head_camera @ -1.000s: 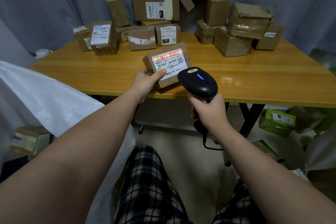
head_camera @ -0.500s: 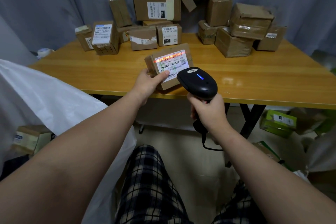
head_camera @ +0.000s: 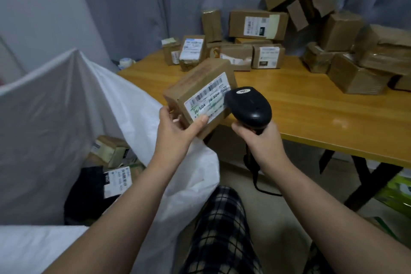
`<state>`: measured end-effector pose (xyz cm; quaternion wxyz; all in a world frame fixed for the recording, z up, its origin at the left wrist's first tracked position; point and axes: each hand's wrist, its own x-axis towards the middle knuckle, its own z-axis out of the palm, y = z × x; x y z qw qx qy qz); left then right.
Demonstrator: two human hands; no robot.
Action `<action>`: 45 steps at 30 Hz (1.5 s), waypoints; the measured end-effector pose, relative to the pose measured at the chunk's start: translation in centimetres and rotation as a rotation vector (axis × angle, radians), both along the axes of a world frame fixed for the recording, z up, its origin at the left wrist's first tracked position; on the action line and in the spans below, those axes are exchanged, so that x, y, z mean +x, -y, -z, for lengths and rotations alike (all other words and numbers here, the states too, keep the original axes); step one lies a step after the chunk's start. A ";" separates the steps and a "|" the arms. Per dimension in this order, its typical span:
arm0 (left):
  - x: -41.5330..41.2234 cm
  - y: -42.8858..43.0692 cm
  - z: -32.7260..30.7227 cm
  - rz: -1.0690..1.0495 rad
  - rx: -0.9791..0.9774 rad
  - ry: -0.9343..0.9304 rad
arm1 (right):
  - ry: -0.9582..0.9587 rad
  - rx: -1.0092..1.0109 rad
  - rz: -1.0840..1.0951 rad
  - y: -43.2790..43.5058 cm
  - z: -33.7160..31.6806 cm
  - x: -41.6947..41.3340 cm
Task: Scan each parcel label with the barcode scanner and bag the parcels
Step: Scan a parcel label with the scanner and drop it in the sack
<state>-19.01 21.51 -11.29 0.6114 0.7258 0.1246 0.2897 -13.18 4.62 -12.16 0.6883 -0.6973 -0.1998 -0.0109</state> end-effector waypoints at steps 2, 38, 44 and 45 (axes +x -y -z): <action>-3.1 -3.0 0.9 -0.141 0.024 0.006 | -0.056 -0.095 -0.090 -2.2 0.9 0.3; -5.3 -13.6 9.3 -0.164 0.710 -0.720 | -0.273 -0.004 0.103 -8.8 -2.9 -2.0; -5.0 -13.2 7.1 -0.220 0.781 -0.819 | -0.147 -0.214 0.072 -7.6 -1.6 -0.7; -4.9 -13.0 6.8 -0.207 0.758 -0.833 | -0.148 -0.277 0.076 -7.2 -0.8 -0.2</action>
